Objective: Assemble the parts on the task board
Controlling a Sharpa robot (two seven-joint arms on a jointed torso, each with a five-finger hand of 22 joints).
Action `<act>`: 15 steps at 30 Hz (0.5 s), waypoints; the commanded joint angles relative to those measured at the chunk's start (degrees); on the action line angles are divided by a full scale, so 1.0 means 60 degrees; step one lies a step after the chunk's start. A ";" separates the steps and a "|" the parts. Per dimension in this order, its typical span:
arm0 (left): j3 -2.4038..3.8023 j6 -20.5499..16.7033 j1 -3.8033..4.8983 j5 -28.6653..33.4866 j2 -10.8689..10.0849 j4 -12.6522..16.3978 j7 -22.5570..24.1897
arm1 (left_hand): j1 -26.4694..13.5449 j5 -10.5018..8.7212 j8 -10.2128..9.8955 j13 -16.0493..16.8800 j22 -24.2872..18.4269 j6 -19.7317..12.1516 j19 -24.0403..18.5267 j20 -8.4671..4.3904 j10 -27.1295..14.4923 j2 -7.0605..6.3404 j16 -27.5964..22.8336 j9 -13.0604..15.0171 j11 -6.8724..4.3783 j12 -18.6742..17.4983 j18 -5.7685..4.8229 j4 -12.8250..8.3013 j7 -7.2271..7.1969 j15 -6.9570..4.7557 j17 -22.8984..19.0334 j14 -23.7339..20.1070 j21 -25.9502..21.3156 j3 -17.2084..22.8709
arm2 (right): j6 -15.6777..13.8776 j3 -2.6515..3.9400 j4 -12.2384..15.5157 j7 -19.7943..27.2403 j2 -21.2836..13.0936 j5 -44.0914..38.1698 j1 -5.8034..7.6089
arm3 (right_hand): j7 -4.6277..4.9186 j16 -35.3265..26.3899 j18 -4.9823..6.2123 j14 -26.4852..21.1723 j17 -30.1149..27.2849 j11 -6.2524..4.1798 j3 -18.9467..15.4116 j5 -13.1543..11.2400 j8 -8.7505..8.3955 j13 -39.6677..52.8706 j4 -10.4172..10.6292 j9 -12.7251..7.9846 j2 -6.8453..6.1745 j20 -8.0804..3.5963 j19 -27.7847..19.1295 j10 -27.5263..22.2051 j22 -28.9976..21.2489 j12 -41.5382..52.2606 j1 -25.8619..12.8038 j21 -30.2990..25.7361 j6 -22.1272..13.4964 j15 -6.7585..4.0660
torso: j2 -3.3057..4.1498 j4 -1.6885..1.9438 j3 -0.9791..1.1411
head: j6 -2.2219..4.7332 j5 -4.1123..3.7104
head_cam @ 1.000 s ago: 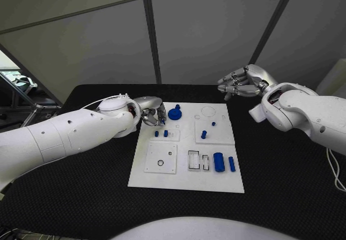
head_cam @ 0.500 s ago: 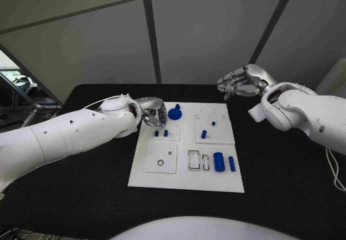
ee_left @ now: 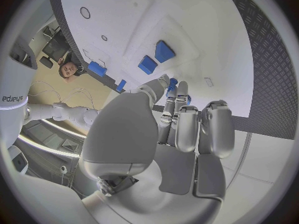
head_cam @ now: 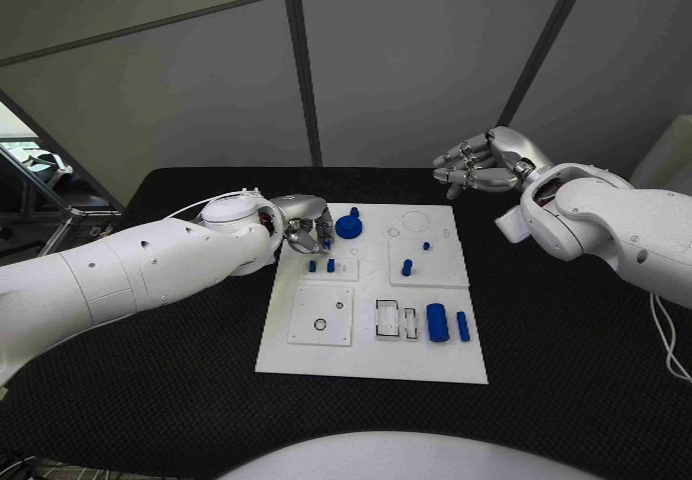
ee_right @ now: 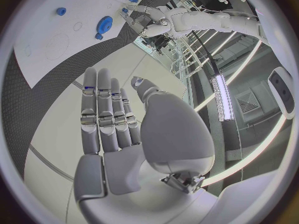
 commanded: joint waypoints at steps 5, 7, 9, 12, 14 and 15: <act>-0.0004 0.0063 0.0011 0.0037 0.0021 -0.0030 -0.0119 | -0.0257 -0.0043 -0.0531 0.0002 0.0835 -0.0749 0.0164 0.0069 -0.0157 -0.0085 0.0073 -0.0152 0.0046 -0.0219 -0.0675 0.0026 0.0032 0.0043 -0.0051 0.0398 -0.0073 -0.0273 | 0.0076 0.0006 0.0002 0.0010 0.0011 -0.0108 0.0020 | 0.0028 -0.0021 0.0026 0.0027 -0.0021 0.0011 0.0042 0.0032 -0.0045 -0.0021 0.0023 -0.0020 -0.0006 0.0005 0.0070 0.0010 -0.0021 -0.0020 -0.0040 -0.0067 0.0032 0.0019 | -0.0008 -0.0001 -0.0002 | 0.0020 -0.0003; -0.0004 0.0054 0.0011 0.0037 0.0006 -0.0032 -0.0142 | -0.0285 -0.0041 -0.0686 -0.0008 0.0759 -0.1000 0.0125 0.0081 -0.0292 -0.0102 0.0086 -0.0154 0.0071 -0.0315 -0.0653 0.0035 0.0066 0.0057 -0.0069 0.0393 -0.0167 -0.0406 | 0.0148 0.0006 0.0000 -0.0079 0.0003 -0.0269 0.0020 | 0.0031 -0.0027 0.0024 0.0011 -0.0030 0.0016 0.0041 0.0028 -0.0049 -0.0029 0.0021 -0.0022 -0.0018 0.0007 0.0066 -0.0009 -0.0029 -0.0029 -0.0039 -0.0079 0.0028 0.0025 | -0.0007 -0.0002 -0.0004 | 0.0027 -0.0002; -0.0005 0.0029 0.0011 0.0037 -0.0018 -0.0023 -0.0163 | -0.0290 -0.0039 -0.0808 -0.0025 0.0647 -0.1206 0.0071 0.0099 -0.0465 -0.0104 0.0101 -0.0156 0.0097 -0.0419 -0.0621 0.0039 0.0071 0.0075 -0.0083 0.0390 -0.0299 -0.0552 | 0.0260 0.0006 0.0001 -0.0216 -0.0008 -0.0559 0.0020 | 0.0031 -0.0030 0.0023 0.0000 -0.0036 0.0019 0.0044 0.0019 -0.0046 -0.0036 0.0016 -0.0021 -0.0025 0.0009 0.0064 -0.0022 -0.0036 -0.0034 -0.0032 -0.0089 0.0036 0.0028 | -0.0010 0.0002 -0.0004 | 0.0028 -0.0009; -0.0005 -0.0035 0.0011 0.0036 -0.0064 -0.0003 -0.0192 | -0.0277 -0.0039 -0.0884 -0.0022 0.0498 -0.1333 0.0006 0.0123 -0.0625 -0.0071 0.0122 -0.0140 0.0130 -0.0498 -0.0578 0.0051 0.0083 0.0102 -0.0105 0.0384 -0.0478 -0.0809 | 0.0457 0.0006 -0.0001 -0.0415 -0.0017 -0.1114 0.0020 | 0.0055 0.0002 0.0026 0.0041 -0.0048 0.0072 0.0075 -0.0073 -0.0016 -0.0126 -0.0068 -0.0011 -0.0073 0.0001 0.0113 -0.0341 -0.0051 -0.0115 0.0076 -0.0104 0.0117 0.0033 | -0.0016 0.0008 -0.0006 | 0.0039 -0.0025; -0.0003 -0.0115 0.0010 0.0036 -0.0118 0.0022 -0.0193 | -0.0259 -0.0037 -0.0902 -0.0023 0.0403 -0.1363 -0.0035 0.0134 -0.0702 -0.0043 0.0132 -0.0136 0.0144 -0.0532 -0.0551 0.0057 0.0081 0.0113 -0.0113 0.0382 -0.0591 -0.0915 | 0.0634 0.0006 -0.0001 -0.0587 -0.0023 -0.1657 0.0020 | 0.0070 0.0127 0.0038 0.0285 -0.0006 0.0100 0.0109 -0.0142 -0.0011 -0.0218 -0.0166 -0.0012 -0.0085 -0.0043 0.0308 -0.0650 -0.0015 -0.0094 0.0195 -0.0023 0.0177 0.0000 | -0.0022 0.0011 -0.0007 | 0.0046 -0.0028; -0.0003 -0.0135 0.0010 0.0036 -0.0134 0.0032 -0.0193 | -0.0250 -0.0035 -0.0907 -0.0023 0.0377 -0.1372 -0.0045 0.0137 -0.0729 -0.0032 0.0136 -0.0135 0.0149 -0.0542 -0.0545 0.0058 0.0078 0.0117 -0.0117 0.0382 -0.0622 -0.0953 | 0.0668 0.0006 -0.0002 -0.0629 -0.0025 -0.1782 0.0019 | 0.0053 0.0210 0.0043 0.0436 0.0030 0.0090 0.0117 -0.0175 -0.0011 -0.0246 -0.0207 -0.0013 -0.0085 -0.0075 0.0425 -0.0724 0.0016 -0.0076 0.0239 0.0040 0.0200 -0.0031 | -0.0014 0.0009 -0.0006 | 0.0064 -0.0036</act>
